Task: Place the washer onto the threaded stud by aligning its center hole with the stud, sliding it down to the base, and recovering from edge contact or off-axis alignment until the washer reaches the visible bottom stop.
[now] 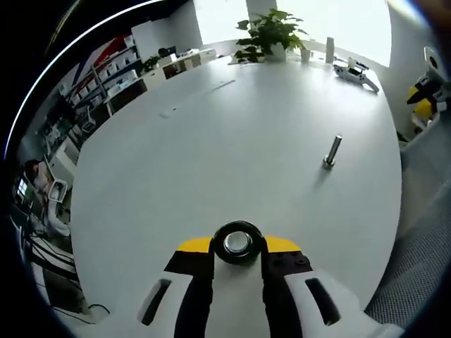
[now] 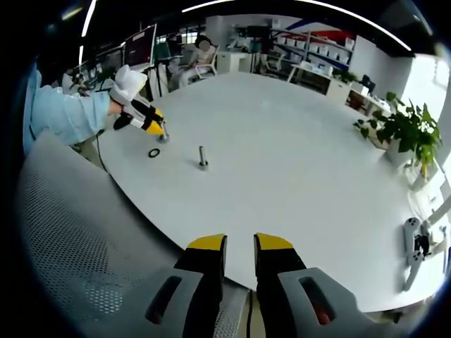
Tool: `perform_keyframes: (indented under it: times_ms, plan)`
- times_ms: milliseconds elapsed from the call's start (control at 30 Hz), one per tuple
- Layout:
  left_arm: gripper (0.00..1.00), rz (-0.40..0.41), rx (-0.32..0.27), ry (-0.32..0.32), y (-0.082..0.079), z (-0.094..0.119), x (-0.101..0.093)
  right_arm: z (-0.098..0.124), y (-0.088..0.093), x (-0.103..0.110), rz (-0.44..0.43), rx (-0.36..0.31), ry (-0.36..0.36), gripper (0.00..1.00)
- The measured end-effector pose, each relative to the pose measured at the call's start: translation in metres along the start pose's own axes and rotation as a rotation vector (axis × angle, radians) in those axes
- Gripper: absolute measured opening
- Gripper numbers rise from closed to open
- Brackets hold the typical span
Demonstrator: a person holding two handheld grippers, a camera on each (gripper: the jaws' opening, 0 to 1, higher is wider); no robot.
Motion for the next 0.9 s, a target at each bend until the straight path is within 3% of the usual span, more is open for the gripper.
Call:
perform_keyframes:
  times_ms: [200,433,900]
  plan:
    - [0.23,-0.042,-0.005,-0.012,0.0,0.001,0.0,0.0,0.0,0.0,0.0,0.0,-0.001,0.18]
    - [0.23,0.006,-0.007,-0.002,0.0,0.006,0.002,0.0,0.0,0.0,0.001,0.0,0.0,0.18]
    - [0.23,-0.001,0.108,0.071,-0.016,0.009,0.006,0.0,0.0,0.0,0.001,-0.004,0.0,0.18]
Point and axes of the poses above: the point that each gripper's makers call its tool centre point, and the gripper's own axes: z roughly backward along the fingers, x roughly to its left, y roughly out of its underside, the point moved 10 cm from there along z, roughly backward along the fingers, and after that the axes turned 5 degrees about x, right-handed, at the moved point
